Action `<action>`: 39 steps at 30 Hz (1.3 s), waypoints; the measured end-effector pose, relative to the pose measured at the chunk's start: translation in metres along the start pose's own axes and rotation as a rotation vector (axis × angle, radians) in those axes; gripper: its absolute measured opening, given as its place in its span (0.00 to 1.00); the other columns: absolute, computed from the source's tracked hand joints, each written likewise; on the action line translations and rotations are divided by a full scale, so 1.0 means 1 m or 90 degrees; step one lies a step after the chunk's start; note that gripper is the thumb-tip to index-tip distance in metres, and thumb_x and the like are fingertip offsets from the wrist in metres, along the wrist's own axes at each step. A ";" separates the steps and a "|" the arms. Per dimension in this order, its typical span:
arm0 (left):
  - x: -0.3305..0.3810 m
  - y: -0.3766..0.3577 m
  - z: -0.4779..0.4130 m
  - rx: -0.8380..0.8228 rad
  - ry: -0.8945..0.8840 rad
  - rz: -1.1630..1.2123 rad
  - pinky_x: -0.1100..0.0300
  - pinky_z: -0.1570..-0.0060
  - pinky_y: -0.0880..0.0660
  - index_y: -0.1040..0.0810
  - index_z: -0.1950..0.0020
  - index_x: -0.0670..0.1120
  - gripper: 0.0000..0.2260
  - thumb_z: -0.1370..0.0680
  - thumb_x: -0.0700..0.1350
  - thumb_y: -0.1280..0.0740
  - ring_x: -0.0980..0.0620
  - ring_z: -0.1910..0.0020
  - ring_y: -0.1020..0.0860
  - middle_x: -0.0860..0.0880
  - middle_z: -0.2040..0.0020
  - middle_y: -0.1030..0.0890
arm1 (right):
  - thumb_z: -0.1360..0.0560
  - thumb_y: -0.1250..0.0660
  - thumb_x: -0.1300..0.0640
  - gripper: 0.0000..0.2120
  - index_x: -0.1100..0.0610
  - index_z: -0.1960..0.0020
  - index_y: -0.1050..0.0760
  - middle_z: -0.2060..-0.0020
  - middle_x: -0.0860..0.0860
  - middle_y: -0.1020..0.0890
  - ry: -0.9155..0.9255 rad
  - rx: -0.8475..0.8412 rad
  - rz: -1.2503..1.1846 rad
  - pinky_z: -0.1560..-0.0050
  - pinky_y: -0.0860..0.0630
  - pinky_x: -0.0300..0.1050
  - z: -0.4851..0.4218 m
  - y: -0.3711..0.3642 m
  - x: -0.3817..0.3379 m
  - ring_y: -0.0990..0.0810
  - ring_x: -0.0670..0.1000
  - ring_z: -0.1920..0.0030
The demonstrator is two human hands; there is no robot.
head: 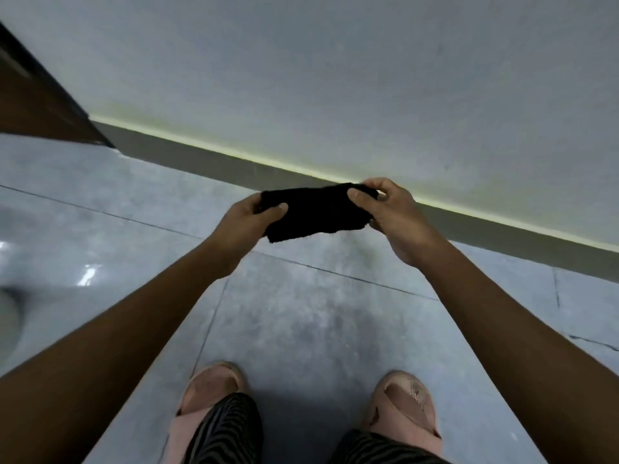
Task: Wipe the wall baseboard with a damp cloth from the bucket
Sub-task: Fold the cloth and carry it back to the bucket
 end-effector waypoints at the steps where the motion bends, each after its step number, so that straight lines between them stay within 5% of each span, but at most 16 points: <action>1: 0.018 0.014 0.013 0.006 -0.017 0.043 0.60 0.45 0.23 0.25 0.36 0.46 0.13 0.21 0.44 0.36 0.52 0.44 0.20 0.49 0.43 0.18 | 0.26 0.30 0.54 0.04 0.50 0.54 0.25 0.56 0.48 0.20 0.026 -0.008 -0.020 0.59 0.24 0.38 0.001 -0.009 -0.025 0.21 0.47 0.55; 6: 0.127 0.088 0.093 0.104 -0.111 -0.007 0.59 0.51 0.21 0.25 0.37 0.43 0.14 0.21 0.45 0.36 0.50 0.48 0.19 0.46 0.45 0.18 | 0.20 0.39 0.54 0.05 0.54 0.46 0.29 0.49 0.50 0.23 0.166 -0.039 0.010 0.43 0.23 0.55 0.027 -0.071 -0.158 0.23 0.53 0.45; 11: 0.214 0.169 0.199 0.199 -0.152 -0.092 0.56 0.49 0.20 0.23 0.41 0.43 0.12 0.23 0.44 0.33 0.51 0.50 0.18 0.45 0.47 0.17 | 0.19 0.43 0.52 0.08 0.55 0.44 0.30 0.54 0.48 0.26 0.298 -0.025 0.134 0.63 0.27 0.41 0.099 -0.133 -0.272 0.27 0.48 0.56; 15: 0.214 0.221 0.257 0.303 -0.146 -0.093 0.52 0.45 0.27 0.24 0.43 0.38 0.16 0.20 0.50 0.38 0.45 0.47 0.22 0.41 0.48 0.20 | 0.20 0.42 0.53 0.09 0.56 0.44 0.30 0.53 0.50 0.26 0.296 -0.043 0.167 0.58 0.25 0.46 0.141 -0.191 -0.301 0.28 0.48 0.60; 19: 0.173 0.263 0.287 0.401 -0.118 -0.075 0.52 0.53 0.28 0.25 0.53 0.40 0.14 0.18 0.50 0.41 0.44 0.54 0.24 0.42 0.55 0.24 | 0.20 0.42 0.53 0.09 0.57 0.44 0.30 0.50 0.53 0.25 0.248 -0.063 0.191 0.48 0.23 0.53 0.163 -0.258 -0.286 0.26 0.54 0.54; 22: 0.131 0.295 0.306 0.489 -0.093 -0.126 0.55 0.65 0.34 0.29 0.60 0.42 0.15 0.18 0.50 0.43 0.48 0.65 0.29 0.45 0.64 0.28 | 0.19 0.42 0.53 0.10 0.58 0.43 0.30 0.51 0.53 0.25 0.218 -0.086 0.210 0.49 0.26 0.50 0.174 -0.312 -0.260 0.26 0.55 0.52; 25: 0.089 0.322 0.306 0.543 -0.053 -0.176 0.56 0.69 0.39 0.31 0.59 0.41 0.15 0.18 0.49 0.44 0.47 0.64 0.31 0.47 0.66 0.30 | 0.19 0.43 0.53 0.08 0.57 0.45 0.31 0.53 0.52 0.26 0.156 -0.094 0.211 0.48 0.26 0.51 0.179 -0.355 -0.226 0.26 0.55 0.52; 34: 0.013 0.368 0.248 0.480 0.086 -0.257 0.51 0.50 0.30 0.27 0.45 0.34 0.16 0.17 0.44 0.48 0.35 0.43 0.26 0.34 0.44 0.23 | 0.19 0.44 0.55 0.13 0.53 0.63 0.37 0.67 0.51 0.34 0.031 -0.063 0.263 0.69 0.38 0.42 0.144 -0.416 -0.136 0.36 0.51 0.68; 39: -0.015 0.362 0.217 0.437 0.166 -0.249 0.52 0.49 0.30 0.25 0.43 0.35 0.17 0.17 0.45 0.47 0.37 0.42 0.25 0.35 0.43 0.22 | 0.19 0.44 0.56 0.07 0.56 0.54 0.32 0.64 0.50 0.29 0.012 -0.110 0.222 0.70 0.36 0.40 0.141 -0.438 -0.096 0.32 0.48 0.67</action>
Point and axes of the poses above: each hand's wrist, its own z-axis away from the middle knuckle, its own y-axis out of the back of the hand, x = y × z, the point moved 5 cm from there along -z, towards the middle knuckle
